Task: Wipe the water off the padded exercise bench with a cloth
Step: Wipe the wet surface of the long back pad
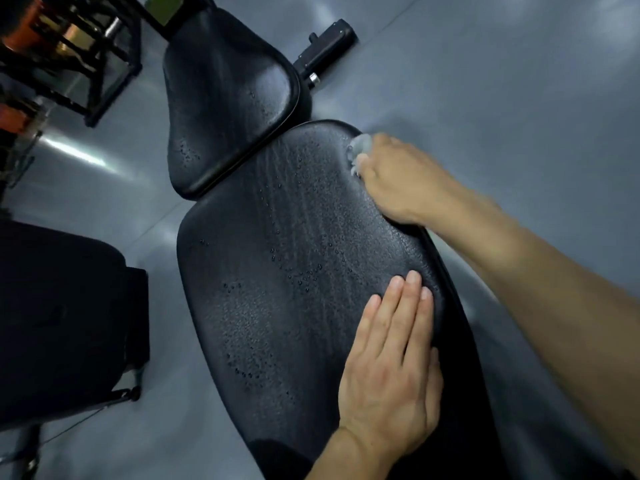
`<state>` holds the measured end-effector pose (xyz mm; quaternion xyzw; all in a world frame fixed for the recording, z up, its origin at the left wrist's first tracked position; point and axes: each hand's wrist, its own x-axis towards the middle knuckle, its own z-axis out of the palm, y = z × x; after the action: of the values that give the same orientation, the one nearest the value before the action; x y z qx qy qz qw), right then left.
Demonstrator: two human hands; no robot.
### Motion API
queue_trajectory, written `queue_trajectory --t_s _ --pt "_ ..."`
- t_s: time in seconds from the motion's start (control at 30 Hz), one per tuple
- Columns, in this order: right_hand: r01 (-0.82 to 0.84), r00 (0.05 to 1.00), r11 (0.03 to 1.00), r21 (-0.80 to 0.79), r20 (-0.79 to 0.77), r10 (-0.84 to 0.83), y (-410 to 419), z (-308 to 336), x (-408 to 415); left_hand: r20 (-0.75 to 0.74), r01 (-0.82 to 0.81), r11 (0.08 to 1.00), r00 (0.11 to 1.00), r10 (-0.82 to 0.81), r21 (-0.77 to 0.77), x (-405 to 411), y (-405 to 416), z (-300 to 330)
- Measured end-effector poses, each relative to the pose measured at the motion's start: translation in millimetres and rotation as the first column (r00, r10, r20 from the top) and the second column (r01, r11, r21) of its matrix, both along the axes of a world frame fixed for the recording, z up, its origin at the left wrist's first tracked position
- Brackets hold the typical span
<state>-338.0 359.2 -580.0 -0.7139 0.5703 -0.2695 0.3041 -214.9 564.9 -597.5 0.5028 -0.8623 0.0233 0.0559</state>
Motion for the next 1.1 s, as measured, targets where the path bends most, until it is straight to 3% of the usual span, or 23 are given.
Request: queue_trajectory --t_s 0.23,0.47,0.63,0.77,1.1 --pt "-0.164 0.981 0.981 0.107 -0.084 0.173 -79 30 31 -0.012 0.005 0.999 1.0 -0.004 0.042 3 0 5" --pt "-0.073 0.972 0.997 0.014 -0.225 0.074 -34 10 -1 0.027 0.006 1.0 1.0 -0.006 -0.009 3 0 -2" --pt "-0.125 0.982 0.991 0.039 -0.138 0.129 -63 36 35 0.035 -0.001 1.0 0.999 0.002 -0.015 3 1 0" --pt "-0.104 0.992 0.994 -0.039 -0.069 0.101 -10 22 1 0.025 0.0 0.999 1.0 0.001 -0.041 2 0 -2" --pt "-0.183 0.973 0.982 -0.056 -0.156 0.172 124 -15 -60 0.035 0.005 0.995 0.999 -0.001 -0.101 3 1 -6"
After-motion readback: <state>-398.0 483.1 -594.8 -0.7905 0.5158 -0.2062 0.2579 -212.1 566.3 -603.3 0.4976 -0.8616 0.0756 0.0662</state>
